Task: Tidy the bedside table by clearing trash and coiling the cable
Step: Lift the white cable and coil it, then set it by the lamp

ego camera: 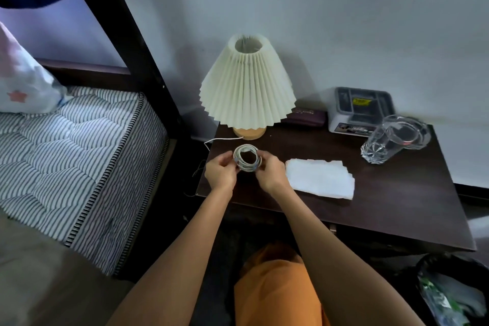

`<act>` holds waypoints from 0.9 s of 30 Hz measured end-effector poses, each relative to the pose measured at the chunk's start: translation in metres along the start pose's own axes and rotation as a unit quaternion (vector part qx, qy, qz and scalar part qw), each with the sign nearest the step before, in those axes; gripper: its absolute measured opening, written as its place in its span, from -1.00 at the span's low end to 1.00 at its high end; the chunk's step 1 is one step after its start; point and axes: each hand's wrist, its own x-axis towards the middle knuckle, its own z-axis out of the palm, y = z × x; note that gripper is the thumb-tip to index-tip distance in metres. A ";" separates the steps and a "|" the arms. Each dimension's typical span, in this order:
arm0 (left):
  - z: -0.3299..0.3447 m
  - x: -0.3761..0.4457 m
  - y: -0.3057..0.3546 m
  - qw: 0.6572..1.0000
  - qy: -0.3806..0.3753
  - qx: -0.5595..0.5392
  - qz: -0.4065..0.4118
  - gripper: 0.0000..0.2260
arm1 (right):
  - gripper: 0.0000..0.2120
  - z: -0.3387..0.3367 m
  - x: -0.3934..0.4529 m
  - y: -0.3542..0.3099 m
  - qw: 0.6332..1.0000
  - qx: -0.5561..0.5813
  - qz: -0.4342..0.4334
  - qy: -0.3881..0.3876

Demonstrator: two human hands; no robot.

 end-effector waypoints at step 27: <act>0.007 -0.030 0.010 0.975 0.021 0.199 0.096 -0.64 | -0.31 -0.024 -0.019 -0.005 0.992 -0.114 -0.055 -0.008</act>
